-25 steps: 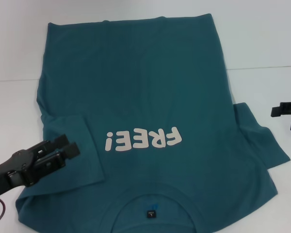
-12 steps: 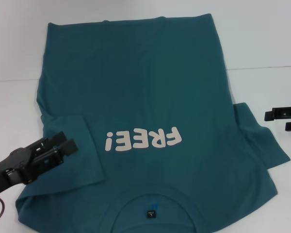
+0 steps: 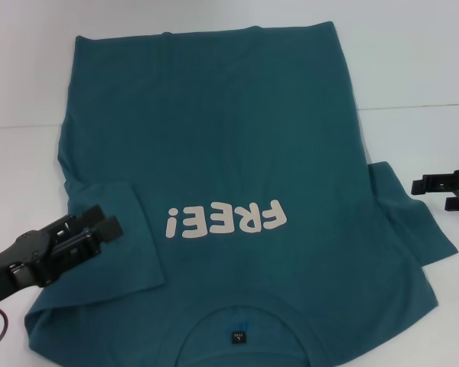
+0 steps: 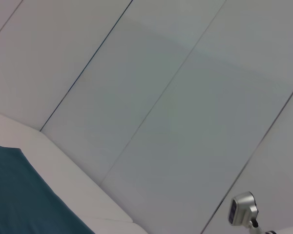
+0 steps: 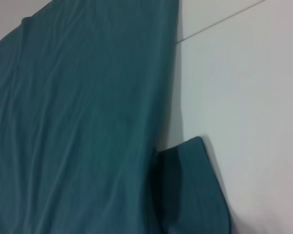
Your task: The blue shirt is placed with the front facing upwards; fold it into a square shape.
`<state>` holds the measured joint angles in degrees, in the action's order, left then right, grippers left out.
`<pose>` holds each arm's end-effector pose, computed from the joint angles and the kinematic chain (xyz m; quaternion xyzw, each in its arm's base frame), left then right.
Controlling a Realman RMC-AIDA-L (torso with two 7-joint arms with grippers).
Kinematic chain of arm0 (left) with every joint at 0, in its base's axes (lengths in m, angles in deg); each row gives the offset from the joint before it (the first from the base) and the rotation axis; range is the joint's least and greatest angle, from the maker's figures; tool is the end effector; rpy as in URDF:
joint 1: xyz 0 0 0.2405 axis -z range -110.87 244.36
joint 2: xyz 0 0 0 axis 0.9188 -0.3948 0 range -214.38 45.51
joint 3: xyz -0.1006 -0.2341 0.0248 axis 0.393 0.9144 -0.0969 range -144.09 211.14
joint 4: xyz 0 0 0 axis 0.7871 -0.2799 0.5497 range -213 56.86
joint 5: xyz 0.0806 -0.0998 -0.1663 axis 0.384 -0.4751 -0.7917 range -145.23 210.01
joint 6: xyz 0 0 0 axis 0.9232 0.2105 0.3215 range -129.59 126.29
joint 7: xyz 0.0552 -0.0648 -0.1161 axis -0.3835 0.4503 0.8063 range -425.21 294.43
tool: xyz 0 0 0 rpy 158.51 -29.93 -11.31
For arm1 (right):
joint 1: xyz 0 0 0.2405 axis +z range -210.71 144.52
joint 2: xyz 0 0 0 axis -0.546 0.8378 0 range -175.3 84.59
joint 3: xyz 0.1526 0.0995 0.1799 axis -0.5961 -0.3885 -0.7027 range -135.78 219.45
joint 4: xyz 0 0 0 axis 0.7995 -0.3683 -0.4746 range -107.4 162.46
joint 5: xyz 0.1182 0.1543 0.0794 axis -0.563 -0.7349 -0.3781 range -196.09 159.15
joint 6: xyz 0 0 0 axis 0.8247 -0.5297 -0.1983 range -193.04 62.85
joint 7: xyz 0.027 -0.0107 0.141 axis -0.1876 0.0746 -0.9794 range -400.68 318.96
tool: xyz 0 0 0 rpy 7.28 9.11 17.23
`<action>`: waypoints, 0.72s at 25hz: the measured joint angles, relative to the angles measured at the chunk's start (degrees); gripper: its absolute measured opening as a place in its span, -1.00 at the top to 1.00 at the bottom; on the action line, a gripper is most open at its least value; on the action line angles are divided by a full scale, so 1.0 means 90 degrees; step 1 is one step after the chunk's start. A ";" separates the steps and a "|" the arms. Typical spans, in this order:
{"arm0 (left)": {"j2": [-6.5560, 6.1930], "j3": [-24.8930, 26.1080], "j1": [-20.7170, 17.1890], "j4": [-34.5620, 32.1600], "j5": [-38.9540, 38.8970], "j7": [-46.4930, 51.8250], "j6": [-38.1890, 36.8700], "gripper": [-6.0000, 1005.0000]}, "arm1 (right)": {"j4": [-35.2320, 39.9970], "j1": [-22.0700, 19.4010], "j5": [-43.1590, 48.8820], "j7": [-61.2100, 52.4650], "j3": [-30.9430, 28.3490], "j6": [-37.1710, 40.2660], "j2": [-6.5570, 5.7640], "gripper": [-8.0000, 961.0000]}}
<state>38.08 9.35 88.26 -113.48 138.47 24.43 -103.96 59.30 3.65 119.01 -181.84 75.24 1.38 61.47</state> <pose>-0.2824 0.2757 0.0210 -0.8116 -0.3623 -0.4408 0.1253 0.3462 0.3914 0.0852 -0.6839 0.6647 0.1245 0.2739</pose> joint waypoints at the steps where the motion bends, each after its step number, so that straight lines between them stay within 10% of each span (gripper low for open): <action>1: 0.0000 0.0000 0.0002 0.0000 0.0000 0.0000 0.0001 -0.52 | -0.0002 0.0000 -0.0012 -0.0002 0.0000 -0.0047 0.0033 -0.90; 18: 0.0000 0.0088 -0.0034 -0.0001 -0.0010 0.0000 0.0041 -0.52 | -0.0034 0.0040 -0.0032 -0.0020 -0.0016 -0.0236 0.0164 -0.90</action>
<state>38.08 10.15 87.95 -113.49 138.38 24.43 -103.59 59.00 4.01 118.72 -182.02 75.09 -0.75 62.95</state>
